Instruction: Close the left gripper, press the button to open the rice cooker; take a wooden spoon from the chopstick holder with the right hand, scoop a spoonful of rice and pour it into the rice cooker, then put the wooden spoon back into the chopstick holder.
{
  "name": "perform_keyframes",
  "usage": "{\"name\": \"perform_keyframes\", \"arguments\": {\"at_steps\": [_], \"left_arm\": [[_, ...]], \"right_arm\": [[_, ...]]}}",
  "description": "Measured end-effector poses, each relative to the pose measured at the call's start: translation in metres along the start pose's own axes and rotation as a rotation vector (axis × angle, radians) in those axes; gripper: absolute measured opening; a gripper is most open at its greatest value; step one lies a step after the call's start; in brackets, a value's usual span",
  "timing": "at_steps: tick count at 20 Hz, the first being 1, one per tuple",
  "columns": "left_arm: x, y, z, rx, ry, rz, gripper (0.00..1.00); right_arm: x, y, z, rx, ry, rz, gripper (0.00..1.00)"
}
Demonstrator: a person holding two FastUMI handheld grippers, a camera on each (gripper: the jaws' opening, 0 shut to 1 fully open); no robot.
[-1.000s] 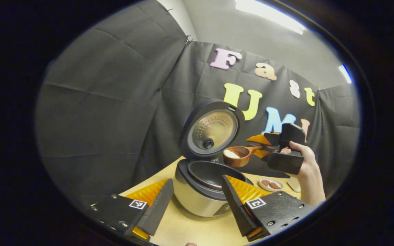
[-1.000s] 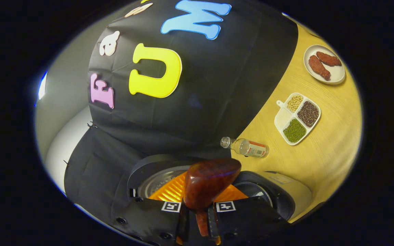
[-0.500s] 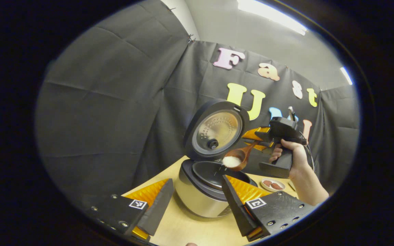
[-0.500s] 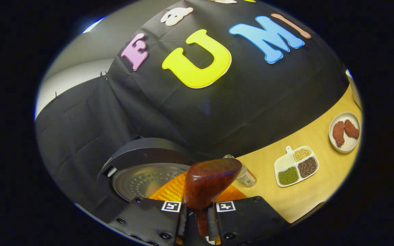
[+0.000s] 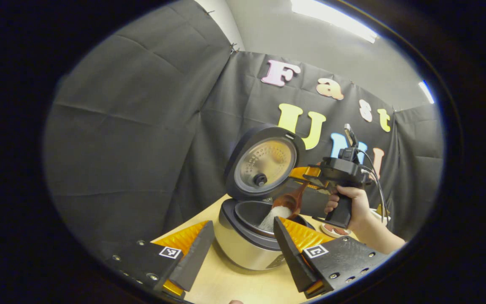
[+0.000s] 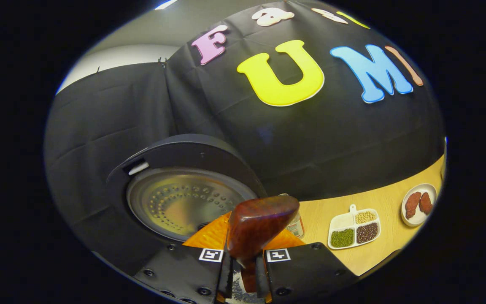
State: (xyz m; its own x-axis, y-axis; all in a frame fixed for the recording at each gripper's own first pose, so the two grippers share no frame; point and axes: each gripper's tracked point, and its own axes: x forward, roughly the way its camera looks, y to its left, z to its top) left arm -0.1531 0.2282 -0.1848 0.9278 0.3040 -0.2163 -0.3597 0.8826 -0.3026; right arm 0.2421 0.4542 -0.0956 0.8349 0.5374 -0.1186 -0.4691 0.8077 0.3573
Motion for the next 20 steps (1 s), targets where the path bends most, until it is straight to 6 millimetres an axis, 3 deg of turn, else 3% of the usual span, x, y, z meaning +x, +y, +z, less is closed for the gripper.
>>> {"name": "perform_keyframes", "arguments": {"at_steps": [4,19,20], "left_arm": [[0.001,-0.001,0.001,-0.010,-0.005,-0.003,0.89],[0.004,-0.009,0.010,0.005,-0.025,-0.022,0.89],[0.001,-0.008,0.013,0.010,-0.032,-0.017,0.89]], "right_arm": [[-0.004,0.013,-0.002,-0.053,-0.012,0.063,0.23],[-0.024,0.031,-0.009,-0.362,-0.087,0.159,0.23],[-0.026,0.035,-0.010,-0.393,-0.094,0.168,0.26]]}}
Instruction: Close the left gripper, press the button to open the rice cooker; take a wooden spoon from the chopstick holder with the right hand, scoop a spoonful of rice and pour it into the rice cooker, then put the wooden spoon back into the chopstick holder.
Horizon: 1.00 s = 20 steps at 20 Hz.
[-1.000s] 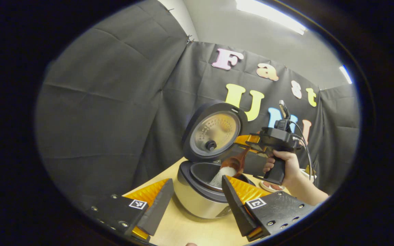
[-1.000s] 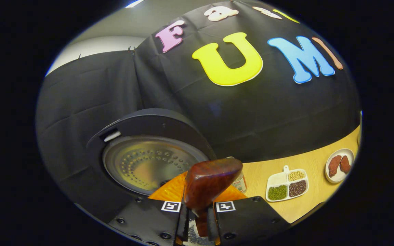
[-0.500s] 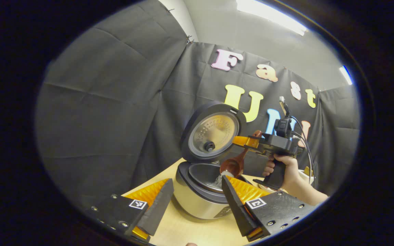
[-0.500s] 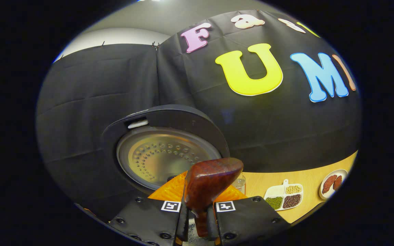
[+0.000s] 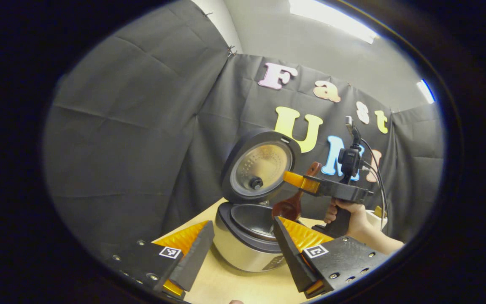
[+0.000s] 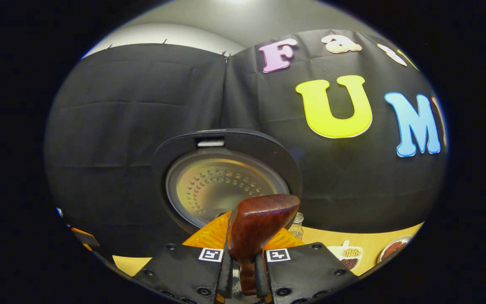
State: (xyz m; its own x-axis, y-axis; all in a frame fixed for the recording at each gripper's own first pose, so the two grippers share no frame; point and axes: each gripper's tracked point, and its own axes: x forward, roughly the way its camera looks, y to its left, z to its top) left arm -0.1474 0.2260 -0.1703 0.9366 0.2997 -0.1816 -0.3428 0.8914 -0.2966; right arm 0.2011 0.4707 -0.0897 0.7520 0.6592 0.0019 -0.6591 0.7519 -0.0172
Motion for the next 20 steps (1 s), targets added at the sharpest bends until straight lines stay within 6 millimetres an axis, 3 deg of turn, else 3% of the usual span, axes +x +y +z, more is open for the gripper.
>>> {"name": "perform_keyframes", "arguments": {"at_steps": [3,8,11,16,20], "left_arm": [[0.001,-0.006,0.004,0.009,-0.009,-0.001,0.89],[0.001,-0.012,0.006,0.012,-0.004,-0.008,0.89],[-0.001,-0.020,0.008,0.017,-0.005,-0.013,0.89],[-0.011,-0.031,0.019,0.035,-0.027,-0.025,0.89],[-0.011,-0.046,0.020,0.041,-0.032,-0.043,0.89]], "right_arm": [[-0.006,0.009,0.000,-0.106,-0.025,0.024,0.20],[-0.026,0.047,0.005,-0.375,-0.101,0.104,0.23],[-0.031,0.054,0.005,-0.415,-0.102,0.110,0.23],[-0.051,0.031,0.034,-0.314,-0.141,0.038,0.23],[-0.088,-0.001,0.060,-0.123,-0.154,-0.019,0.21]]}}
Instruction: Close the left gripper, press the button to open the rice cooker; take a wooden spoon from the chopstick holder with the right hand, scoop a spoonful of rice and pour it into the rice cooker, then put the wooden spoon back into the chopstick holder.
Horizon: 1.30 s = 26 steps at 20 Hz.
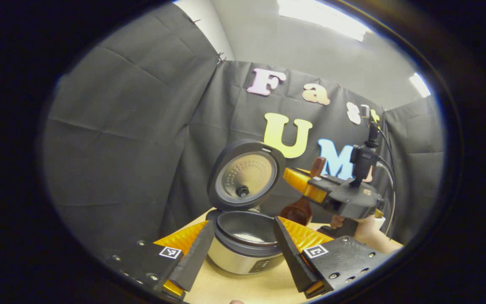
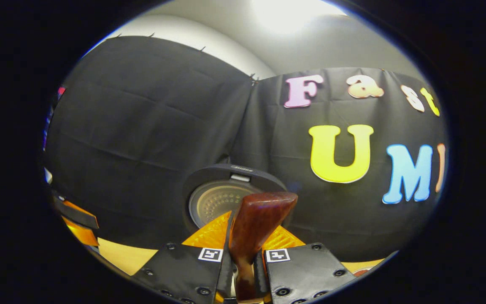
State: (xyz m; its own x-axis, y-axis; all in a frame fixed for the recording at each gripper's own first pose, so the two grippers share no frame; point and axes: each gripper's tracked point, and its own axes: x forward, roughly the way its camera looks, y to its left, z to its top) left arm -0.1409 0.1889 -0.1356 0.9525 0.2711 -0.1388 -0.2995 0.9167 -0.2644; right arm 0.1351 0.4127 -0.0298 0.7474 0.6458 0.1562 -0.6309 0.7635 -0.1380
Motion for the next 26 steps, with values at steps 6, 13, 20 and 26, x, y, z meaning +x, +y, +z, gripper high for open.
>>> {"name": "perform_keyframes", "arguments": {"at_steps": [6,13,20,26], "left_arm": [[0.010,-0.046,-0.004,0.018,-0.004,-0.066,0.88],[0.019,-0.110,-0.022,0.032,0.002,-0.163,0.89],[0.027,-0.152,-0.043,-0.014,0.032,-0.216,0.89],[0.033,-0.148,-0.052,-0.055,0.037,-0.174,0.88]], "right_arm": [[-0.074,-0.065,0.041,0.190,0.005,-0.095,0.23],[-0.191,-0.168,0.054,0.168,-0.005,-0.341,0.23],[-0.302,-0.271,0.023,0.253,0.044,-0.586,0.23],[-0.359,-0.333,-0.025,0.280,0.116,-0.749,0.23]]}}
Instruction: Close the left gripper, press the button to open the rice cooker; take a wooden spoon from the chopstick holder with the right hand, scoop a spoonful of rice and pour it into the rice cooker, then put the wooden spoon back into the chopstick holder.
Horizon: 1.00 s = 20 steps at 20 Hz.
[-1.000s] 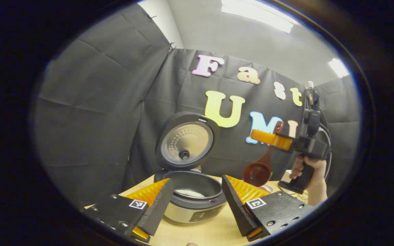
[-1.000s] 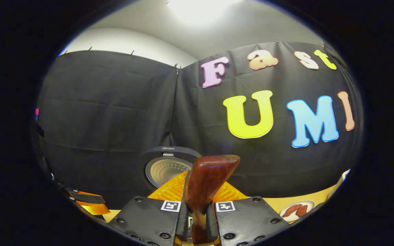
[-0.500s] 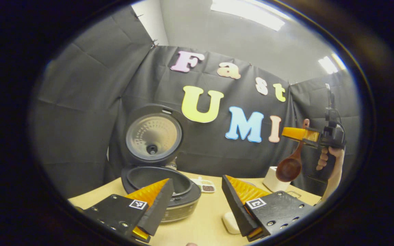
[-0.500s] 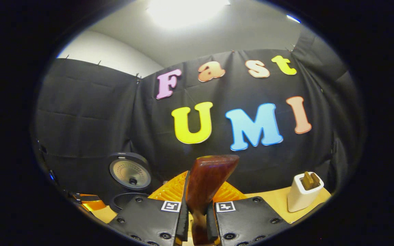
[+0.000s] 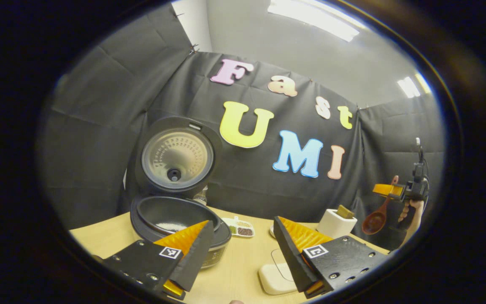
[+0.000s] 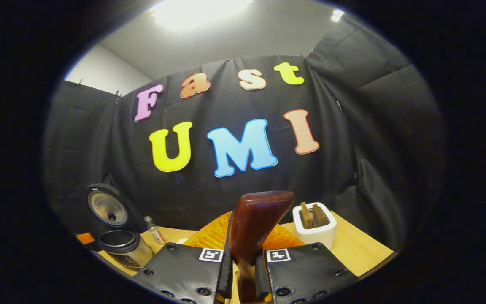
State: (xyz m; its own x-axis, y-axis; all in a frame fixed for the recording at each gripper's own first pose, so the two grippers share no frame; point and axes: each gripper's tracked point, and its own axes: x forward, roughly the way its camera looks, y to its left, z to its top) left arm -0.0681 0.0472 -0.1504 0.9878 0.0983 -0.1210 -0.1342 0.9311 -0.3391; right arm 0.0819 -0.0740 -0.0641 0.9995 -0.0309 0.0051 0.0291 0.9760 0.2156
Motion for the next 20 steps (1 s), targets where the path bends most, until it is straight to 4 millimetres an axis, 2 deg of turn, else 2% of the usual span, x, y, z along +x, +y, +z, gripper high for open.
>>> {"name": "perform_keyframes", "arguments": {"at_steps": [4,7,8,9,11,13,14,15,17,20], "left_arm": [[0.000,0.012,0.003,-0.024,0.001,0.046,0.89],[-0.007,0.016,0.020,0.012,-0.027,0.071,0.89],[-0.009,0.020,0.025,0.024,-0.034,0.083,0.89],[-0.010,0.022,0.031,0.034,-0.040,0.090,0.89],[-0.012,0.023,0.041,0.051,-0.053,0.100,0.88],[-0.016,0.023,0.050,0.066,-0.071,0.111,0.89],[-0.016,0.024,0.051,0.073,-0.075,0.117,0.89],[-0.013,0.025,0.053,0.080,-0.074,0.124,0.89],[-0.008,0.026,0.055,0.093,-0.069,0.135,0.88],[0.002,0.032,0.069,0.120,-0.085,0.153,0.89]], "right_arm": [[0.009,-0.034,-0.042,0.049,0.076,-0.039,0.23],[0.017,-0.064,-0.060,0.108,0.099,-0.104,0.23],[0.019,-0.068,-0.065,0.141,0.103,-0.107,0.20],[0.022,-0.070,-0.070,0.176,0.108,-0.106,0.23],[0.029,-0.072,-0.084,0.212,0.129,-0.102,0.21],[0.037,-0.078,-0.101,0.193,0.157,-0.128,0.23],[0.043,-0.086,-0.107,0.180,0.171,-0.153,0.20],[0.045,-0.088,-0.112,0.195,0.180,-0.154,0.23],[0.048,-0.086,-0.122,0.254,0.201,-0.152,0.23],[0.052,-0.089,-0.143,0.278,0.239,-0.158,0.25]]}}
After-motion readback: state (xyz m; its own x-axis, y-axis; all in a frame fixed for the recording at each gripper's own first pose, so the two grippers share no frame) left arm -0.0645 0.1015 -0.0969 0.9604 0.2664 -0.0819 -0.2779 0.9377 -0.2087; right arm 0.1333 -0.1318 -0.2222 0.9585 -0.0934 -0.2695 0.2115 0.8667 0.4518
